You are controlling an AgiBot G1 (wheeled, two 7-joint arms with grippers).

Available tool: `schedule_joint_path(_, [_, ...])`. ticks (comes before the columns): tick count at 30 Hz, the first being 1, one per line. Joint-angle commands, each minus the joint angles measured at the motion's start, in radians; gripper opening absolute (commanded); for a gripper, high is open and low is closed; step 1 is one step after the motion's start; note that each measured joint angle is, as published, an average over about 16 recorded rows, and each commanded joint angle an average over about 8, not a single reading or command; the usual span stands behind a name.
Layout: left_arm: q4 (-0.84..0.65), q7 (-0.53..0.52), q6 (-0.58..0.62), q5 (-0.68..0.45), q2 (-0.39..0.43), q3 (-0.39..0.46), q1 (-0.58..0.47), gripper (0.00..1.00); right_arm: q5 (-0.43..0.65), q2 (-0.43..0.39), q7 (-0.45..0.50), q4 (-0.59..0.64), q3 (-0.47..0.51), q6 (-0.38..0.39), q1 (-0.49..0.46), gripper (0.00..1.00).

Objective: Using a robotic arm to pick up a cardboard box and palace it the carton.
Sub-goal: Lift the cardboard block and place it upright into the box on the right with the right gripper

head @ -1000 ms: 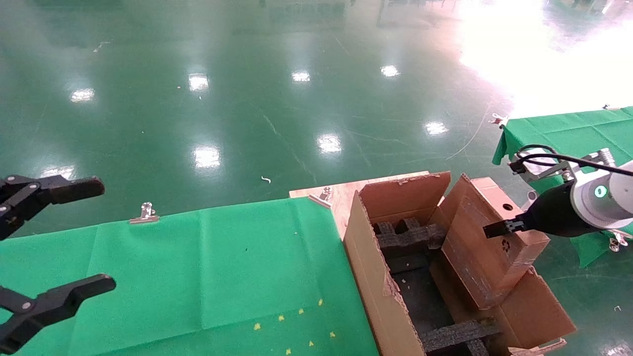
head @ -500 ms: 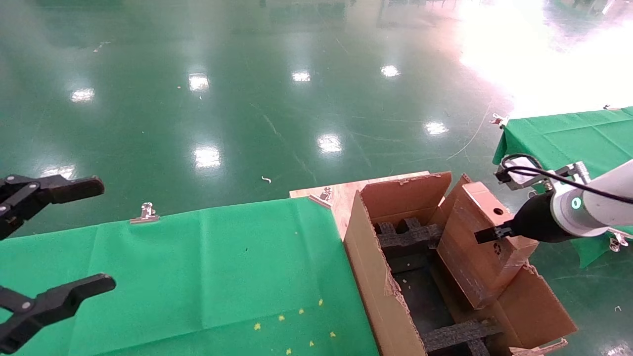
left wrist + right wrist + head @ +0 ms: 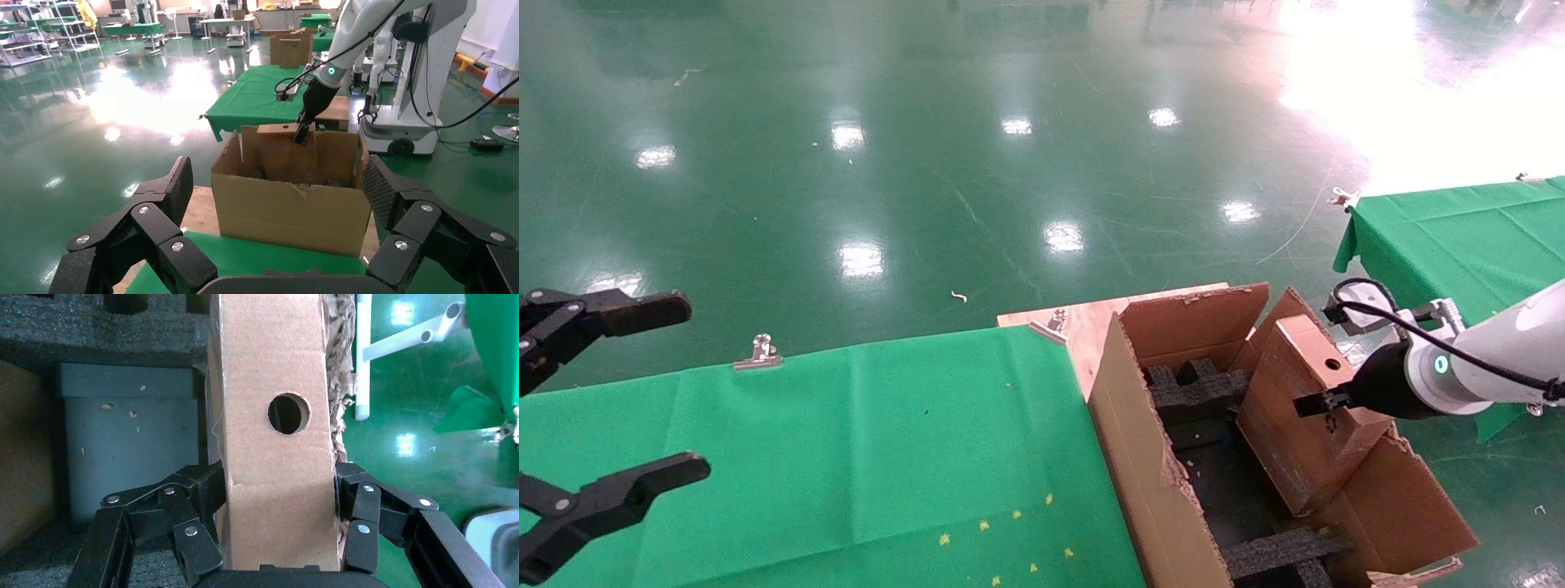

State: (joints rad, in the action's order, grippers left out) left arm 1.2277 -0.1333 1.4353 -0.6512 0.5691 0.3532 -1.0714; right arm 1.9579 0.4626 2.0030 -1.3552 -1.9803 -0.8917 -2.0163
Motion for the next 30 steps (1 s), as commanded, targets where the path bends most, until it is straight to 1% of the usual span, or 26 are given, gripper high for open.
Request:
schedule_joint_path(1, [0.000,0.000,0.000,0.000,0.000,0.000,0.000,1.00,-0.002,0.000,0.011,0.000,-0.001,0.008,0.010,0.00])
schedule_joint_path(11, [0.000,0.000,0.000,0.000,0.000,0.000,0.000,1.00,0.014,0.000,0.035,0.010,-0.015,0.086,0.073,0.00])
schedule_joint_path(20, [0.000,0.000,0.000,0.000,0.000,0.000,0.000,1.00,0.037,0.020,0.070,0.035,-0.031,0.143,0.139,0.00])
schedule_joint_path(30, [0.000,0.000,0.000,0.000,0.000,0.000,0.000,1.00,-0.002,0.064,0.039,0.102,-0.044,0.193,0.201,0.00])
